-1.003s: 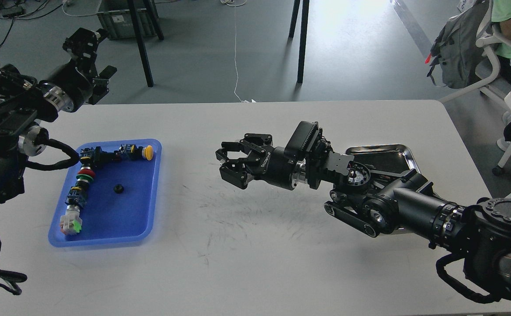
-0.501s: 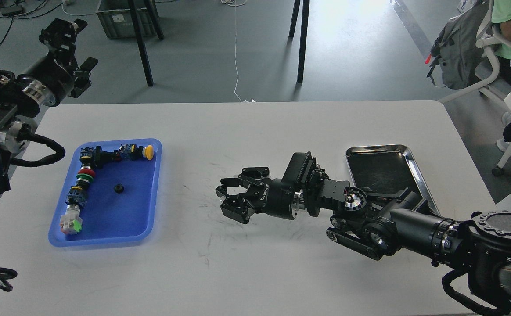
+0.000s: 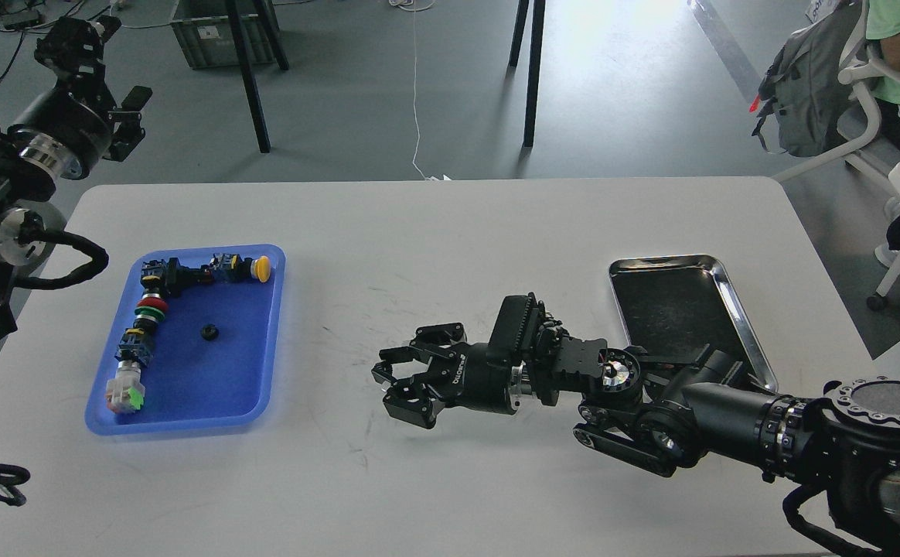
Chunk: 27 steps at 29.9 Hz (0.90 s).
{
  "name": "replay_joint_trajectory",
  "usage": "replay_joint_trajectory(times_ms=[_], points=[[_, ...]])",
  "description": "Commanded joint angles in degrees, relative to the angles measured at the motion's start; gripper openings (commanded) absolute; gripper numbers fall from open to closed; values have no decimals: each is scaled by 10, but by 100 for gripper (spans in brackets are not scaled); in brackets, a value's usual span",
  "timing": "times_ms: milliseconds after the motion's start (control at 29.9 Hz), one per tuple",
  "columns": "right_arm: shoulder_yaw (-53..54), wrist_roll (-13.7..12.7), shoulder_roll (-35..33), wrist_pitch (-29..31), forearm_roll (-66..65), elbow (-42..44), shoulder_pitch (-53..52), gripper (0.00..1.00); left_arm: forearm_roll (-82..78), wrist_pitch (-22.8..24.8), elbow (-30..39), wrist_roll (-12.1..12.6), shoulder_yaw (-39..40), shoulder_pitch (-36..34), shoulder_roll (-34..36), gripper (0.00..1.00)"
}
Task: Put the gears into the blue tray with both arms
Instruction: 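Open the right gripper to release the black part onto the table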
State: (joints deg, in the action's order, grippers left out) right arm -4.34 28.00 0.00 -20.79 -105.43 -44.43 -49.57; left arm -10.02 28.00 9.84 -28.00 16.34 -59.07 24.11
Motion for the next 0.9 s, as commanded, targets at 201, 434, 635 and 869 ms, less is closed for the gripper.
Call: replay_joint_trajectory(times_ms=[201,434,635,869], points=[[-26,0,0,5,-6,5,0,3,-1,0,1,0,-1,0,2,99],[-25,0,0,6,-5,3,-1,20,-4,0,2,0,-5,1,0,99],[-23,0,0,3,-2,0,-1,37,0,0,-3,0,1,-1,8,99],[-21,0,0,3,0,1,-4,45,0,0,-3,0,1,1,5,98]])
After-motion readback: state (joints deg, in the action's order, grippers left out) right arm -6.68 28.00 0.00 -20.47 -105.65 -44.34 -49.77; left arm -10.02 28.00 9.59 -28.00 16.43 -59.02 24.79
